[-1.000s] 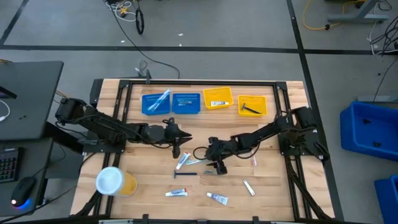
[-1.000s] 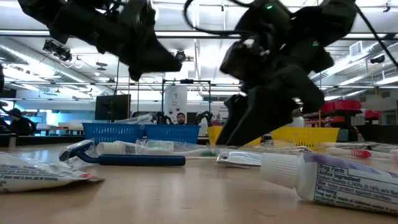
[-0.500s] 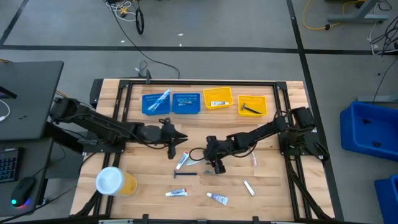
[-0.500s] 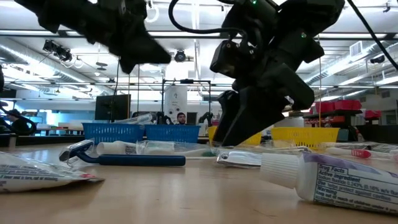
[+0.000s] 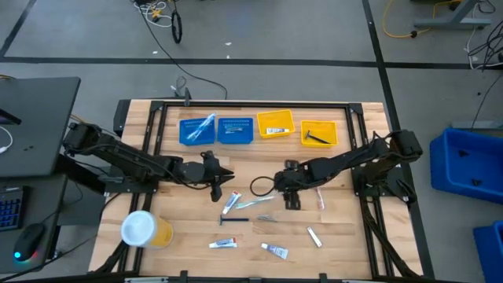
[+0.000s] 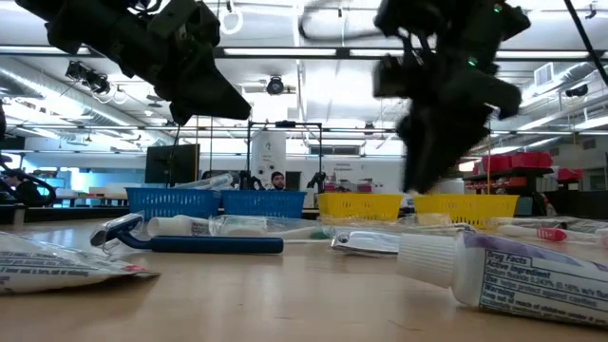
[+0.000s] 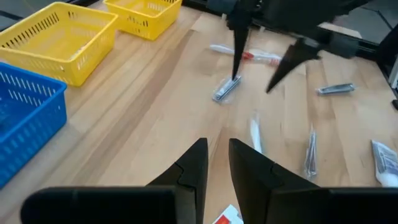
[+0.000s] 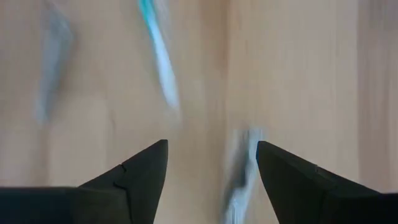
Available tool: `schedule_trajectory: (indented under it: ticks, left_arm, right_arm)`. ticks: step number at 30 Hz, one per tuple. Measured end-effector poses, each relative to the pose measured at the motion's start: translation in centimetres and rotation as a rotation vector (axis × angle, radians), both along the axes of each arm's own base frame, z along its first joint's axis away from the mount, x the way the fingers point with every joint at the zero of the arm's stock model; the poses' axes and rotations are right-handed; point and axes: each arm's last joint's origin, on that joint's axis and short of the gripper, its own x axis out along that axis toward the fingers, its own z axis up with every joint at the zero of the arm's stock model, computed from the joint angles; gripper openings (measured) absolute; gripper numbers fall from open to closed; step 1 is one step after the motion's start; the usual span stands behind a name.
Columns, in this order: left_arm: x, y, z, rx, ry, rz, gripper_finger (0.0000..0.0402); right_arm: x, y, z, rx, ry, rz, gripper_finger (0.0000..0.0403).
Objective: Pick & Place Travel size toiletries
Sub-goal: Put the silver nail cutter into the right blue bin
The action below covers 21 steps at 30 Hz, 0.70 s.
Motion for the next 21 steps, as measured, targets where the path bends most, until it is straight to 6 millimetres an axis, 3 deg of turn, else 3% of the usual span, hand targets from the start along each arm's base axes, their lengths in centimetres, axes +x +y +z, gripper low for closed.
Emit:
schedule_trajectory:
  ticks: [4, 10, 16, 21]
  left_arm:
    - [0.0, 0.0, 0.0, 0.006, -0.002, 0.012, 0.0071]
    - [0.0, 0.0, 0.1, 0.007, -0.009, 0.016, 0.0071]
    - [0.1, 0.0, 0.2, 0.003, -0.018, 0.015, 0.0071]
    - [0.1, 0.0, 0.3, 0.001, -0.037, 0.013, 0.0071]
  right_arm:
    - [-1.9, -0.4, -1.6, 0.0, 0.132, -0.082, 0.0244]
    - [-2.7, -1.2, -3.6, 0.015, 0.11, -0.133, 0.0234]
    - [-2.8, -1.9, -4.2, 0.018, 0.091, -0.139, 0.0234]
    - [-2.8, -1.9, -4.2, 0.007, 0.09, -0.084, 0.0198]
